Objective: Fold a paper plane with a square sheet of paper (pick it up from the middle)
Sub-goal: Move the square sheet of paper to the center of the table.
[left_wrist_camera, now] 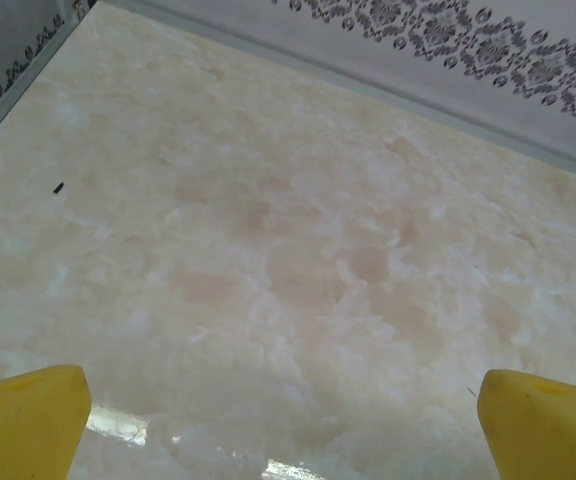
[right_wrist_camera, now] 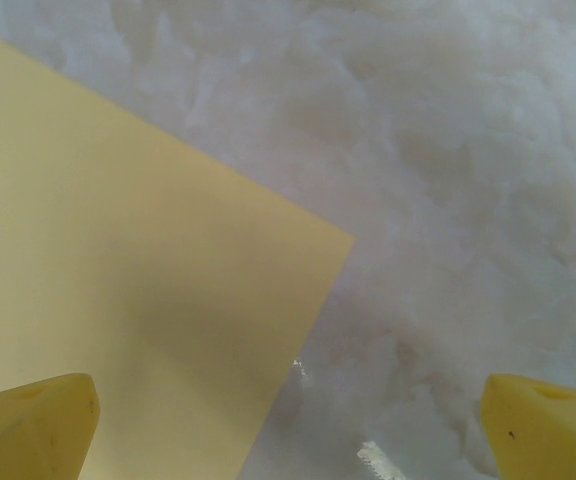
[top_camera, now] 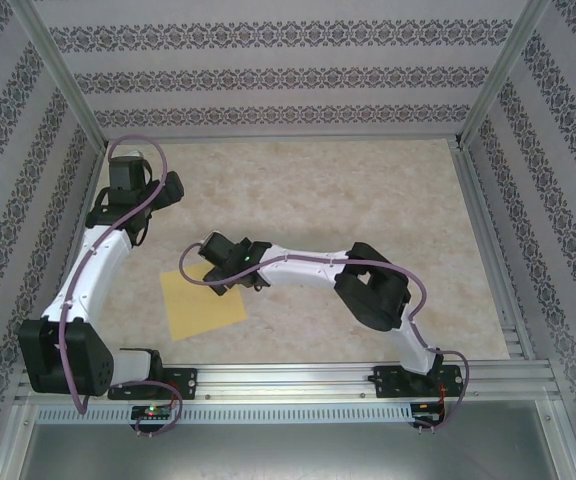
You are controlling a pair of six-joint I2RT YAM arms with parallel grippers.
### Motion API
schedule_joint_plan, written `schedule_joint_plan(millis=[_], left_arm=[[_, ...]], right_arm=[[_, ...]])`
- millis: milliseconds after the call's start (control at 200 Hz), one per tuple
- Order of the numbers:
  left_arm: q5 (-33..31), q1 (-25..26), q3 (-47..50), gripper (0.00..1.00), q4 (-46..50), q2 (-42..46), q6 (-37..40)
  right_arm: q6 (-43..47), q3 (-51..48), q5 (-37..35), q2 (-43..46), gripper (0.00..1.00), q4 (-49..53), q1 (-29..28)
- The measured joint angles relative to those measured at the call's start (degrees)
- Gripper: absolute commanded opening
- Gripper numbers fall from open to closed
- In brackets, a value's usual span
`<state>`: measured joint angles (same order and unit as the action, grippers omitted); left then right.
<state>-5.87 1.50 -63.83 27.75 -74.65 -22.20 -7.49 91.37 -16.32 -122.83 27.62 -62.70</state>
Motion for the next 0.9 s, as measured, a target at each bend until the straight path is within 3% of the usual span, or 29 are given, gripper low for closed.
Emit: schedule_joint_plan(millis=[360,560,719,899], left_arm=[[1.6,0.0,-0.8,1.0,1.3,-2.6,-0.8],[2.4,0.0,-1.0,1.0,1.5,-3.5,-0.9],[2.6,0.0,-1.0,1.0,1.6,-4.1,-0.9],[2.6,0.0,-1.0,1.0,1.9,-4.2,-0.9]], right_arm=[[4.3,2.5,0.5,-3.3,0.98,7.4,-0.2],[4.9,-1.1,0.4,-1.4,0.98,6.1,1.7],[5.5,-8.8,0.0,3.7,0.98,5.0,8.2],[3.6,-12.2,-1.0,6.3,0.96,6.4,20.5]])
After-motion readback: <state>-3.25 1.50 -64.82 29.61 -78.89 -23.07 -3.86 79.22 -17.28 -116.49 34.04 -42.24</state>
